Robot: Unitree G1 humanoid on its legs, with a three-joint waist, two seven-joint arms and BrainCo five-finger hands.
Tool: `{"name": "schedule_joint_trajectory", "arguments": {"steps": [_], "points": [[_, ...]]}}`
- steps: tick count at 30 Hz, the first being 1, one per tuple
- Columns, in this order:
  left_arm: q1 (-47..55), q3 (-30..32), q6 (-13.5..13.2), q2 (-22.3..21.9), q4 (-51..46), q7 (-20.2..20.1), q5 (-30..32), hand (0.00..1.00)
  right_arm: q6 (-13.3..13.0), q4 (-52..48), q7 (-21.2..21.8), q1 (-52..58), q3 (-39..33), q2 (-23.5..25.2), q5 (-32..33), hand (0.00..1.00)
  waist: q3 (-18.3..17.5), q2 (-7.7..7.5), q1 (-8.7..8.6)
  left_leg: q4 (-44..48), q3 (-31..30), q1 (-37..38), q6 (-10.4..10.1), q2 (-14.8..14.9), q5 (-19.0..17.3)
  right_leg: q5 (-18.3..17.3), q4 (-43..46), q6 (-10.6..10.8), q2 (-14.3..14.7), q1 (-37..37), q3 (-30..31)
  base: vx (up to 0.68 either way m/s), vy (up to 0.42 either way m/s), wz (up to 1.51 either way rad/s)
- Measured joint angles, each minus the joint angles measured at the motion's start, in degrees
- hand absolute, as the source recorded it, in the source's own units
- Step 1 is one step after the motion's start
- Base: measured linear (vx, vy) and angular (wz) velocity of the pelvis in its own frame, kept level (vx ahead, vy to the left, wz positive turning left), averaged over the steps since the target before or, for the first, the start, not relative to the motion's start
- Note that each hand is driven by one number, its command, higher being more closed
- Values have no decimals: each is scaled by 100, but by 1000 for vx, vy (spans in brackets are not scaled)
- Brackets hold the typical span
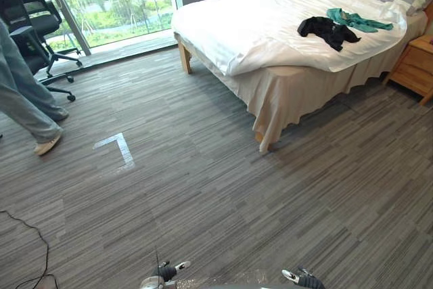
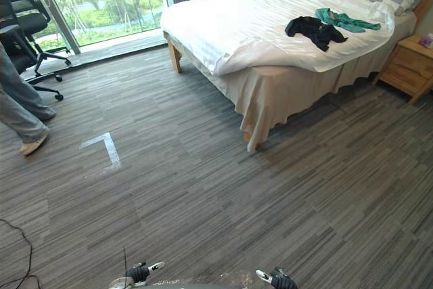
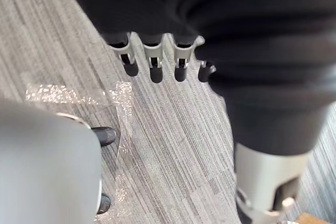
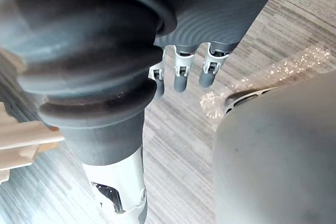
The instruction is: Tidy the bed and pick cloth on bed and put in laundry
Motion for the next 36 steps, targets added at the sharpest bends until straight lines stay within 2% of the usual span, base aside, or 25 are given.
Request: {"name": "schedule_joint_trajectory", "arguments": {"steps": [4,6,9,12,13,15,17,18,19,21,22,23,24,25,26,27,28,29,30,31,32,33,34,35,36], "points": [[-67,-233,-9,23,2,-27,277,0,-14,1,-87,-90,8,7,-427,0,29,-41,-2,16,-10,8,-2,7,-1,-1,43,2,5,25,-9,35,-18,0],[-94,-357,-6,39,4,-41,364,0,-13,-7,-110,-108,24,7,-418,0,40,-37,-7,82,3,21,-33,13,-21,-34,162,49,-15,10,-2,0,0,0],[-190,-455,-33,47,-5,-46,370,0,-19,-165,-114,-164,36,-21,-386,0,300,-13,-45,349,117,97,-189,24,-157,-402,1086,97,-144,-256,46,-13,13,-10],[-271,-613,-108,136,-3,-56,345,0,-76,-208,-119,-256,24,-29,-87,0,546,-29,-127,668,282,54,-64,53,-387,-726,2257,222,-291,-785,53,-61,22,-21],[-298,-611,-141,170,-8,-57,299,0,-78,-211,-134,-272,-2,-40,45,0,643,-28,-128,837,416,45,47,121,-534,-775,2693,292,-305,-999,33,-117,14,-55],[-300,-606,-160,261,-16,-57,248,0,-71,-200,-231,-266,-18,6,180,0,736,-73,-121,1031,686,59,48,181,-664,-924,3346,372,-439,-1312,-135,-98,-5,-62],[-305,-601,-136,404,-14,-59,232,0,-39,-179,-243,-264,-67,71,314,0,781,-199,-124,1228,950,114,-68,285,-841,-1170,3674,262,-672,-1486,-729,-49,-85,-75],[-311,-592,-112,431,-6,-62,237,0,-38,-188,-217,-270,-117,57,368,0,821,-160,-127,1372,1055,108,-131,422,-967,-1237,3614,230,-666,-1577,-833,-12,-152,-97],[-363,-602,-75,445,34,-63,267,0,-50,-199,-230,-303,-210,21,464,0,913,-31,-140,1509,1190,116,-207,664,-1128,-1268,3418,258,-576,-1760,-852,17,-162,-84],[-412,-627,-23,440,137,-82,350,0,-77,-222,-243,-313,-262,-55,621,0,1083,144,-179,1550,1332,117,-316,984,-1200,-1117,2940,272,-503,-2126,-848,80,-201,-56],[-426,-639,-31,454,138,-101,367,0,-110,-320,-243,-306,-286,-60,719,0,1205,192,-243,1487,1350,121,-354,1124,-1208,-698,2414,342,-553,-2437,-780,216,-331,-37],[-394,-636,-40,524,146,-123,378,0,-117,-402,-247,-305,-299,-25,729,0,1285,116,-310,1330,1350,189,-456,1136,-1189,-209,1965,538,-771,-2829,-638,229,-296,-34],[-391,-634,-53,595,252,-136,377,0,-121,-419,-233,-267,-314,19,728,0,1362,23,-321,1242,1360,364,-726,1140,-1185,114,1705,710,-990,-3084,-438,258,-309,-20],[-389,-609,-55,614,299,-143,376,0,-124,-412,-221,-237,-386,54,715,0,1429,-19,-322,1223,1378,503,-869,1169,-1224,221,1600,745,-1107,-3074,-348,348,-391,7],[-349,-556,-54,600,359,-123,351,0,-110,-393,-197,-68,-535,133,711,0,1444,-21,-319,1228,1381,824,-990,1322,-1353,273,1758,658,-1350,-3020,-288,533,-530,25],[-325,-537,-55,535,356,-80,317,0,-120,-405,-156,70,-717,106,704,0,1376,131,-384,1210,1360,1076,-626,1622,-1589,495,2720,444,-1357,-3217,-600,576,-548,39],[-315,-508,-56,468,355,-64,272,0,-126,-411,-129,107,-761,46,660,0,1310,254,-471,1165,1327,1132,-91,1761,-1696,364,3111,297,-1312,-3305,-704,618,-440,26],[-293,-370,-100,318,337,-65,133,0,-157,-343,-126,49,-807,39,570,0,1224,391,-419,1770,1088,1055,145,1869,-1337,-193,3617,-147,-1167,-3439,-745,512,-335,-6],[-293,-319,-133,323,287,-71,105,0,-170,-246,-161,-49,-898,32,543,0,1218,404,-399,2224,1070,889,75,1973,-1000,-381,3744,-231,-1061,-3455,-717,658,-454,-40],[-296,-254,-186,339,220,-58,-28,0,-242,-200,-291,-114,-897,-12,377,0,1200,417,-413,2973,910,566,-88,2226,-134,-653,3725,-369,-843,-3303,-733,665,-478,-68],[-284,-183,-276,288,230,-51,-92,0,-284,-189,-331,-197,-889,-53,254,0,1207,439,-417,4156,433,84,-427,2252,-22,-779,3443,-458,-557,-2993,-688,676,-464,-58],[-284,-138,-303,247,219,-55,-93,0,-307,-177,-335,-234,-878,-58,231,0,1212,451,-415,4763,83,-222,-564,2165,-119,-780,3193,-472,-401,-2769,-674,694,-374,-52],[-281,-75,-435,258,205,-22,-90,0,-341,-117,-336,-333,-823,-33,154,0,1205,478,-387,5761,-407,-757,-851,1856,-356,-748,2613,-473,-111,-2139,-652,673,-292,-27],[-268,32,-562,247,101,12,-90,0,-401,-115,-333,-308,-706,-48,133,0,1245,398,-287,6301,-551,-1224,-913,1514,-582,-732,2056,-475,82,-1468,-636,656,-252,-15],[-258,58,-624,251,36,39,-91,0,-420,-115,-324,-301,-640,-51,134,0,1257,354,-233,6369,-535,-1455,-808,1320,-679,-725,1831,-481,128,-1170,-629,629,-217,-16]]}}
